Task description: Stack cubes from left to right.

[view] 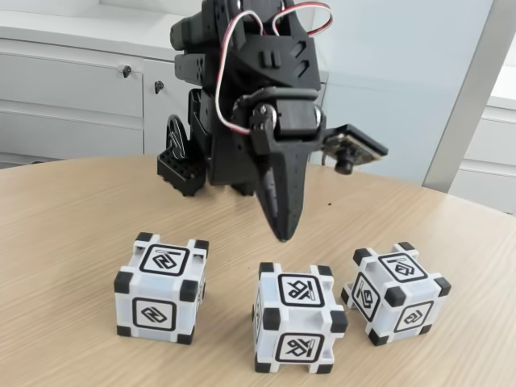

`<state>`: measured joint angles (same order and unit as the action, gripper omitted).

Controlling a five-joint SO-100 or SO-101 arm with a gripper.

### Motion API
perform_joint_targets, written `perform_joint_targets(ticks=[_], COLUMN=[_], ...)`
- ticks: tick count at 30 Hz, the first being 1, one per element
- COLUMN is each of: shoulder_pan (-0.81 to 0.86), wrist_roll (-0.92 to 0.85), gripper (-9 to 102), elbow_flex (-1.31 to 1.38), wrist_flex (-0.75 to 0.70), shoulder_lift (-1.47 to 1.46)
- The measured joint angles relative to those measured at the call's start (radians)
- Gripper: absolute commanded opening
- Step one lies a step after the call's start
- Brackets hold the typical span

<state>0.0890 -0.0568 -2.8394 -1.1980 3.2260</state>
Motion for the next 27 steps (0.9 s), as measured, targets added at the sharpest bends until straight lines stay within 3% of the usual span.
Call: perform_joint_targets(ticks=[7,16,20,27], shoulder_pan=[0.0,-0.003,-0.012,-0.179], wrist_roll=[0.156,0.163,0.141,-0.026], gripper=[8,23,28,31], elbow_flex=[0.288,0.703,0.859,1.167], wrist_flex=[0.0,-0.002,-0.002,-0.084], shoulder_lift=[0.0,-0.035,-0.273,-0.868])
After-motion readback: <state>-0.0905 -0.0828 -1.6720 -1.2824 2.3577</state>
